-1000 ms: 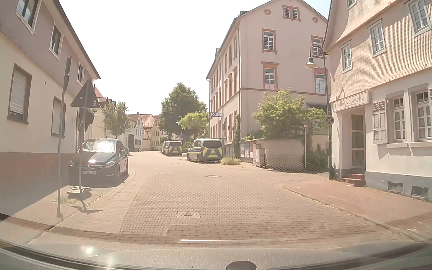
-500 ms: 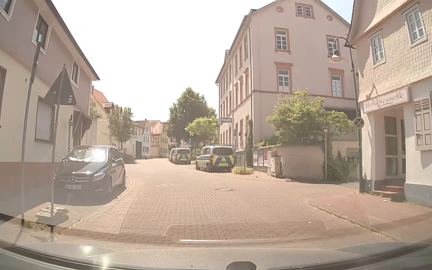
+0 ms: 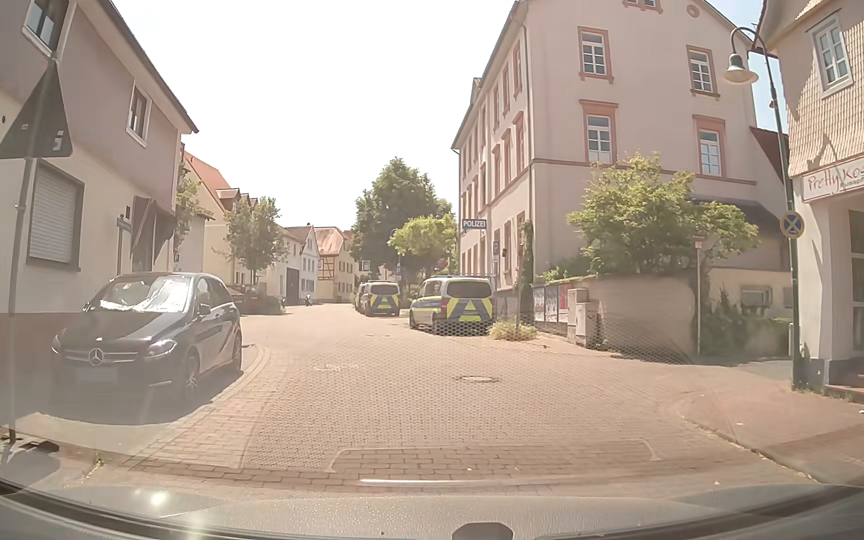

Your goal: Follow the waypoints while adhering to traffic rules and regulations

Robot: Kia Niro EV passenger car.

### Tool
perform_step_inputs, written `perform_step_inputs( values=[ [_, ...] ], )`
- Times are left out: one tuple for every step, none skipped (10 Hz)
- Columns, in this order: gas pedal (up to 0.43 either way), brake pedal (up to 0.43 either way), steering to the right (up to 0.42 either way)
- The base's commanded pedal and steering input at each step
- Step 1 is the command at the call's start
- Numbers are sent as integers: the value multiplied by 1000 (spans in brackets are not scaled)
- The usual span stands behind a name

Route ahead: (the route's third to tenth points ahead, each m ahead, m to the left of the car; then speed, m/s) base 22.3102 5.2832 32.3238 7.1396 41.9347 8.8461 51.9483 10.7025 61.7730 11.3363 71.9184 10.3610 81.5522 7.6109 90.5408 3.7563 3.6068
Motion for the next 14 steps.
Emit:
perform_step_inputs(
  values=[
    [0,134,-66],
    [0,134,-66],
    [0,134,-66],
    [0,140,-66],
    [0,140,-65],
    [0,140,-64],
    [0,140,-64],
    [0,140,-64],
    [0,146,-65],
    [0,146,-65],
    [0,152,-59],
    [0,134,-46],
    [0,0,-36],
    [0,0,-33]
  ],
)
